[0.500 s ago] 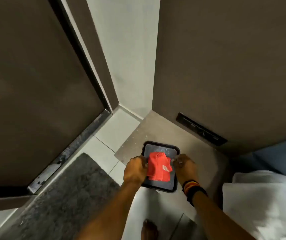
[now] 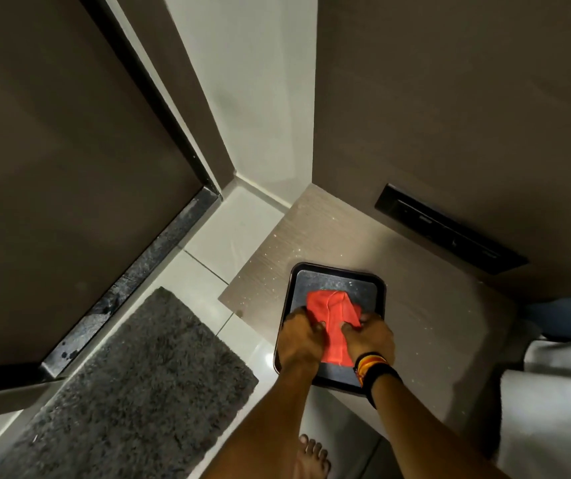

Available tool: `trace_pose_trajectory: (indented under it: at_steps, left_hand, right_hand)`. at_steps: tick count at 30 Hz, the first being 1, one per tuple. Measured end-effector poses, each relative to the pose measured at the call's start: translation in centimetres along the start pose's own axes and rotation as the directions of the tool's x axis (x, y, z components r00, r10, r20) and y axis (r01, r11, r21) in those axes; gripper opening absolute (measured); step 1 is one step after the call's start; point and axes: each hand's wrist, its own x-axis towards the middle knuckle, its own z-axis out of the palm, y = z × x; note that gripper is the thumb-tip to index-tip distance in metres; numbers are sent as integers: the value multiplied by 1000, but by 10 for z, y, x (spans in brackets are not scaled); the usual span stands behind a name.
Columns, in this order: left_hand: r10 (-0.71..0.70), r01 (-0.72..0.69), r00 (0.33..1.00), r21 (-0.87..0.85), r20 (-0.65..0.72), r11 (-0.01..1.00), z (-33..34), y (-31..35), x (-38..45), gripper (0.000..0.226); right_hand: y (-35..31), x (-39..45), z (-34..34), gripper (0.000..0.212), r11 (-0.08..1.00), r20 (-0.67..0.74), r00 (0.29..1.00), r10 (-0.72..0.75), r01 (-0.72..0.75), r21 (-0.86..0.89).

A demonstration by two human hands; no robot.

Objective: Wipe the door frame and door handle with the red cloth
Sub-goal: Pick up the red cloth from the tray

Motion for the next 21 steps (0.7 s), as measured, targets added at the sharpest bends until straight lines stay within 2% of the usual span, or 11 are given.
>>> trace_pose_trajectory:
  at_steps: [3, 6, 8, 10, 12, 15, 18, 21]
  left_hand:
    - [-14, 15, 1000, -76, 20, 997, -9, 9, -1, 27]
    - [3, -12, 999, -174, -52, 985, -36, 20, -13, 15]
    - [25, -59, 990, -248, -136, 967, -66, 32, -26, 1]
    - [53, -128, 970, -317, -235, 940, -102, 40, -34, 8]
    - [56, -174, 946, -354, -320, 919, -149, 51, -40, 8]
    - [95, -289, 866, -337, -490, 896, -247, 71, -64, 24]
    - [153, -375, 778, -255, -610, 891, -336, 89, -100, 21]
    - [166, -473, 621, -198, -766, 858, -439, 91, -153, 22]
  right_hand:
    - [-12, -4, -8, 10, 997, 13, 1000, 2, -3, 78]
    - [-42, -24, -25, 8, 988, 8, 994, -111, 109, 106]
    - [-75, -40, -39, 5, 960, -9, 968, -251, 250, 129]
    - [-116, -61, -52, 5, 906, -29, 925, -378, 376, 191]
    - [-162, -85, -63, 13, 862, -48, 903, -426, 422, 282]
    - [-243, -137, -75, 16, 778, -49, 838, -543, 524, 346]
    - [-317, -190, -89, 15, 687, -87, 762, -642, 621, 378]
    - [-399, -274, -107, 18, 521, -142, 617, -774, 748, 410]
